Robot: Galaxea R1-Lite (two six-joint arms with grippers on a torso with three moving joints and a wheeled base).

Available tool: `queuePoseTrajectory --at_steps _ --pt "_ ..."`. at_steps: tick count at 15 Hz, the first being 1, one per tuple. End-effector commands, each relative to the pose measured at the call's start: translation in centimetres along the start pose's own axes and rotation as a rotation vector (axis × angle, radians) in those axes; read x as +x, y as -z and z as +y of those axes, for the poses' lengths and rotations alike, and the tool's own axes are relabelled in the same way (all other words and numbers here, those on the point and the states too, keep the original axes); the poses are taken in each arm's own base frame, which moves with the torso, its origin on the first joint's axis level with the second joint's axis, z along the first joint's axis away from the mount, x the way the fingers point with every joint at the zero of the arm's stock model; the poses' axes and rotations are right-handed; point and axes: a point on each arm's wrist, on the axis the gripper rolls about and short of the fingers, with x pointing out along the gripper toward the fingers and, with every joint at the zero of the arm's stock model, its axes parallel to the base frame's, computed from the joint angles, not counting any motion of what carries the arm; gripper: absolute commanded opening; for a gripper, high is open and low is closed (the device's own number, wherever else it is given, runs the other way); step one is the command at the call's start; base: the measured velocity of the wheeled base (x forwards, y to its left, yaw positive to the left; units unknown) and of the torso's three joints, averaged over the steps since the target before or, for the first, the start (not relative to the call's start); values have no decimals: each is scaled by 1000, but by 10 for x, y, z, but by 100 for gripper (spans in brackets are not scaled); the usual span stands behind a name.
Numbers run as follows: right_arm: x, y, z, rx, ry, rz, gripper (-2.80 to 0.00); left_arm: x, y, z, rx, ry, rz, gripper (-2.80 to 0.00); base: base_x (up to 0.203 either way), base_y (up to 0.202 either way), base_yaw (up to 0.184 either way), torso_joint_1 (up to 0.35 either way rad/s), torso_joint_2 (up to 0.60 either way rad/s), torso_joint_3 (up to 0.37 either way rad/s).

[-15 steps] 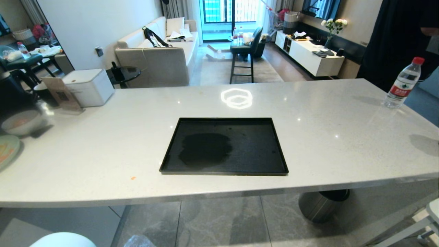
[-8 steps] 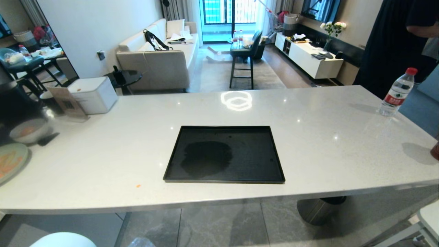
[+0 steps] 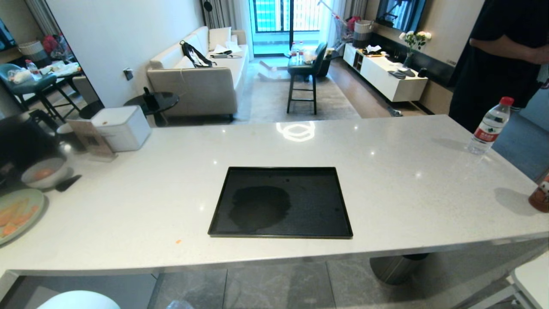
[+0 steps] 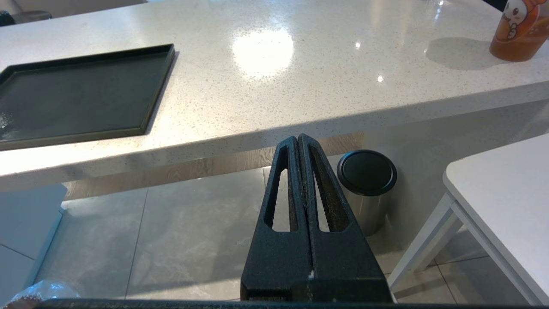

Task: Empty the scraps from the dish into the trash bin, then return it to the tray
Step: Put the bowl back to the table

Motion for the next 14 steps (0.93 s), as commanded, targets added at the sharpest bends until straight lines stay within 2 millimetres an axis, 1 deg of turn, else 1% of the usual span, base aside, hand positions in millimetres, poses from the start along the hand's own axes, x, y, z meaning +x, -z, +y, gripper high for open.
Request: queuePoseTrajectory --at_steps 1,14 --pt "0 0 0 2 0 0 -280 0 0 0 0 0 0 -280 0 0 0 14 -29 -13" --pt "0 0 0 4 0 -1 -280 0 0 0 0 0 0 -280 0 0 0 0 0 0"
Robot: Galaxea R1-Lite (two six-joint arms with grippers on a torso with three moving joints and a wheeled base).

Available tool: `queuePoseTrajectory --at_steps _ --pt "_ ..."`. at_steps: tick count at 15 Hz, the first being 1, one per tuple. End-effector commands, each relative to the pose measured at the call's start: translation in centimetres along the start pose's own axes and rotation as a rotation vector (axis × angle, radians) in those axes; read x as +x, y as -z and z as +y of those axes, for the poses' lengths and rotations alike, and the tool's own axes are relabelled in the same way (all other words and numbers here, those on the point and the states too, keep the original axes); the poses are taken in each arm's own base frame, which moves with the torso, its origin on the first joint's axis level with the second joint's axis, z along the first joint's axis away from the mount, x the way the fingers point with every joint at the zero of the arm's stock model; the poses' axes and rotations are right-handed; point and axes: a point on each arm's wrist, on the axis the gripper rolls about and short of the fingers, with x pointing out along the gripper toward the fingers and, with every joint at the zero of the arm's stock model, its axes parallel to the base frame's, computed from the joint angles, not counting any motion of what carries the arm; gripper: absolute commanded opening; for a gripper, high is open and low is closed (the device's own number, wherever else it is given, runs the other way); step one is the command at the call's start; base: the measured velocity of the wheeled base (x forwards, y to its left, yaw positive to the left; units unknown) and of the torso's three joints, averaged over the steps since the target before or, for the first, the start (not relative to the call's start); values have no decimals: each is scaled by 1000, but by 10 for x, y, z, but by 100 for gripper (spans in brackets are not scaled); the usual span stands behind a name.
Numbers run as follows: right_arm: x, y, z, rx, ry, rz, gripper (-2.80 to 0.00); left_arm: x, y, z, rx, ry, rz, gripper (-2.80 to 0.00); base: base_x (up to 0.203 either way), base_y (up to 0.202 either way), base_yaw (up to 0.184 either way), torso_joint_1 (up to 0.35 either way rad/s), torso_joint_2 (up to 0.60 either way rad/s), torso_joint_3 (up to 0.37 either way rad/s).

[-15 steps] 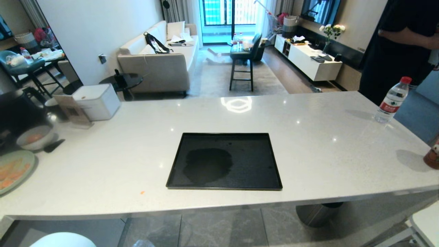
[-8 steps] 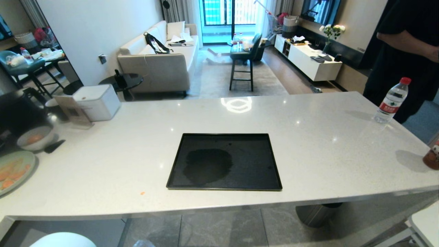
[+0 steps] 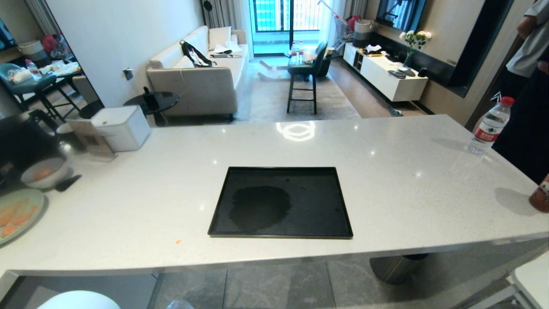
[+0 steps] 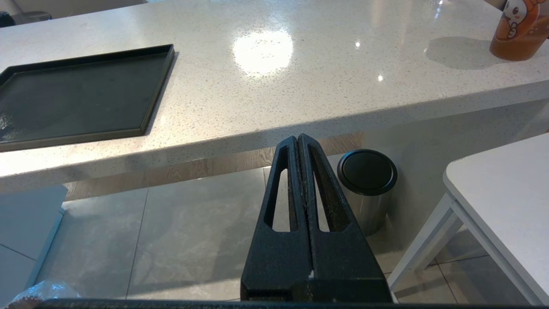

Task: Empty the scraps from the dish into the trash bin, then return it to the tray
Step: Put the bowl back to the table

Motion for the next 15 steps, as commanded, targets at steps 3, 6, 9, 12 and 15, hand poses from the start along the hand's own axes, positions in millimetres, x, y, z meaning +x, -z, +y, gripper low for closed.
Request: queuePoseTrajectory --at_steps 3,6,9,12,15 --pt "0 0 0 -1 0 -2 -280 0 0 0 -4 1 2 -280 0 0 0 0 0 0" --pt "0 0 0 1 0 0 -280 -1 -2 0 12 0 7 -280 0 0 0 0 0 0" --pt "0 0 0 1 0 0 -280 -4 -24 -1 15 26 31 -280 0 0 0 0 0 0" --pt "0 0 0 1 0 0 -280 -3 -45 -2 14 93 68 -280 0 0 0 0 0 0" --pt "0 0 0 -1 0 -2 -280 11 -66 -3 35 126 146 -280 0 0 0 0 0 0"
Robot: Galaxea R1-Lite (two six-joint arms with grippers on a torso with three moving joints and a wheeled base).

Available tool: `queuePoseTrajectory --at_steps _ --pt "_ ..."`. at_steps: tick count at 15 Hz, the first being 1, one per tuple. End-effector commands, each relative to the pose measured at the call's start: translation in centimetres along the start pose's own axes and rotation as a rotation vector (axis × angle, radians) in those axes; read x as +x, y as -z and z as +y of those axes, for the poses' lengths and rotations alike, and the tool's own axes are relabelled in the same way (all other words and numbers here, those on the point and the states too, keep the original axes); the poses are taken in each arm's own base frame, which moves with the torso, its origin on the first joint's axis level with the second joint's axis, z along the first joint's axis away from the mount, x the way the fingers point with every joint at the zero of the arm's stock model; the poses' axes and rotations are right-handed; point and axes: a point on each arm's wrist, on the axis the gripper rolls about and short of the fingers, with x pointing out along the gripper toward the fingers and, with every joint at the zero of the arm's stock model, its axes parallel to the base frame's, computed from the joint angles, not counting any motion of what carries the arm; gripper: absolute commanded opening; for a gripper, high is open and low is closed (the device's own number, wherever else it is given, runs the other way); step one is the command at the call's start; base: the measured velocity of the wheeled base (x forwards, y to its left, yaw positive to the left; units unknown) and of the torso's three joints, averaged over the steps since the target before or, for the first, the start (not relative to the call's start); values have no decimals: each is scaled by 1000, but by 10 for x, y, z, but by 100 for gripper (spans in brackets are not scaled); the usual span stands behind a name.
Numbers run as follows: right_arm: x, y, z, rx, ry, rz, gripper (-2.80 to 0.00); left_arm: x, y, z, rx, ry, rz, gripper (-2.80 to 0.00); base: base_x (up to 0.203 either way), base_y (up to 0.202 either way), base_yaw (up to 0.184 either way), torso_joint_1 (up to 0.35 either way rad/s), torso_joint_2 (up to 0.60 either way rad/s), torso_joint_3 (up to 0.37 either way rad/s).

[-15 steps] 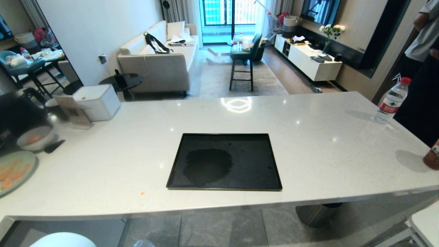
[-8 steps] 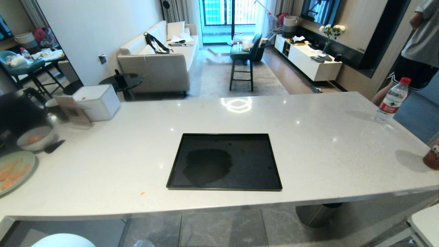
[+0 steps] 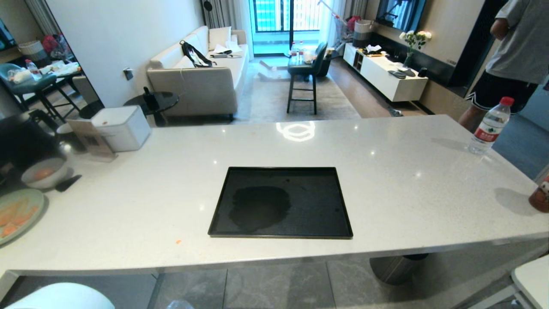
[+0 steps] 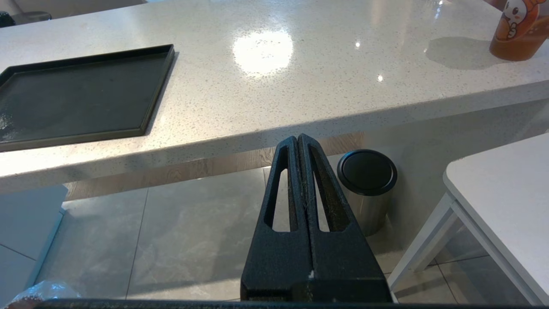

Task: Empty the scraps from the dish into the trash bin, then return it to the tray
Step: Put the bowl back to the table

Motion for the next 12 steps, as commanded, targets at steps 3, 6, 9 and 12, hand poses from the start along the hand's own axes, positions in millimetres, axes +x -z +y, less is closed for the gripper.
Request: queuePoseTrajectory --at_steps 3,6,9,12 --pt "0 0 0 1 0 0 -280 35 -37 5 28 60 166 -280 0 0 0 0 0 0" --pt "0 0 0 1 0 -1 -280 61 -61 9 52 91 236 -280 0 0 0 0 0 0" --pt "0 0 0 1 0 -1 -280 97 -77 9 98 163 328 -280 0 0 0 0 0 0" --pt "0 0 0 0 0 -2 -280 138 -87 4 137 231 410 -280 0 0 0 0 0 0"
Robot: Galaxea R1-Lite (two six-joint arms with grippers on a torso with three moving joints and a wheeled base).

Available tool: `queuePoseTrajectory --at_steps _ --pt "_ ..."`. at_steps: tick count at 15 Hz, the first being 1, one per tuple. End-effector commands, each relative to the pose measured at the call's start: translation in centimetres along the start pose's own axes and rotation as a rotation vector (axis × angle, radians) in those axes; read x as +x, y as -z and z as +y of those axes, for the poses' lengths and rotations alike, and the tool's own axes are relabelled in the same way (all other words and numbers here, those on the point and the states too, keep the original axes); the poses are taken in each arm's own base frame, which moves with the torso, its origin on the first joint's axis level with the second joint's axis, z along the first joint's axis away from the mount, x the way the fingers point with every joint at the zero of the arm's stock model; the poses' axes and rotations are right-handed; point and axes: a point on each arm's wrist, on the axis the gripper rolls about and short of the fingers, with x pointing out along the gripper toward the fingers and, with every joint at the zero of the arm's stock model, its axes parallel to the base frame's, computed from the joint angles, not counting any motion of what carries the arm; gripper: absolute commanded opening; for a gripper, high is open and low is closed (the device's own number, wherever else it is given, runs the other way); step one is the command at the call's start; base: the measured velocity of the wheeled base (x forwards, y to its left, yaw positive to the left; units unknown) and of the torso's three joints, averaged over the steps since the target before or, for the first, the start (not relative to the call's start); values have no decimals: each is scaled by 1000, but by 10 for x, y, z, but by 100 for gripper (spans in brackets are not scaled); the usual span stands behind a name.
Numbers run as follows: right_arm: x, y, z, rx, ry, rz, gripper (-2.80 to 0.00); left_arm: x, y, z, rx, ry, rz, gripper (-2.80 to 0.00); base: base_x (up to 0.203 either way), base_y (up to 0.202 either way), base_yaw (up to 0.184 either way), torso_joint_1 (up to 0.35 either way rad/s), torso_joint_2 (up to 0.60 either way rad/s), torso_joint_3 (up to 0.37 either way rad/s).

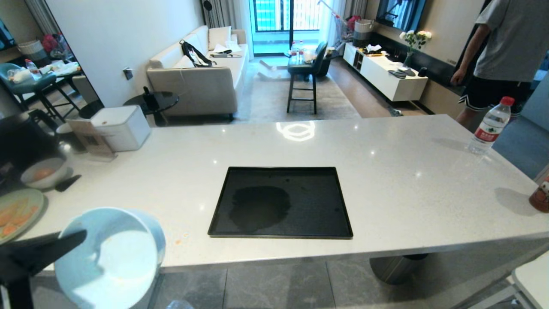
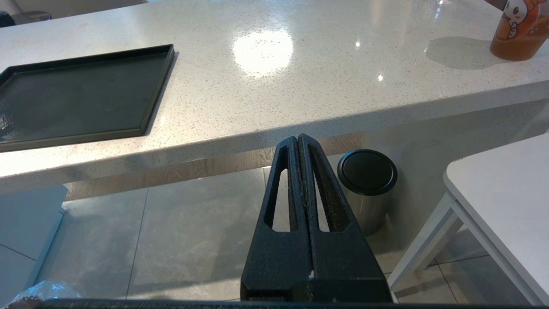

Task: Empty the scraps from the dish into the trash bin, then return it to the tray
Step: Put the bowl back to the table

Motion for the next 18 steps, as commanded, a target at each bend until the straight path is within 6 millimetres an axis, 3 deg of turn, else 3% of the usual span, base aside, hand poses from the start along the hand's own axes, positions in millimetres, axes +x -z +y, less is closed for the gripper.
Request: queuePoseTrajectory --at_steps 1,7,14,18 --pt "0 0 0 0 0 0 -280 43 -13 5 18 43 122 -280 0 0 0 0 0 0" --pt "0 0 0 1 0 0 -280 139 -49 6 148 3 148 -280 0 0 0 0 0 0" --pt "0 0 0 1 0 -1 -280 243 -77 -41 244 13 176 -280 0 0 0 0 0 0" --pt "0 0 0 1 0 -2 -280 283 -93 -75 314 72 257 -280 0 0 0 0 0 0"
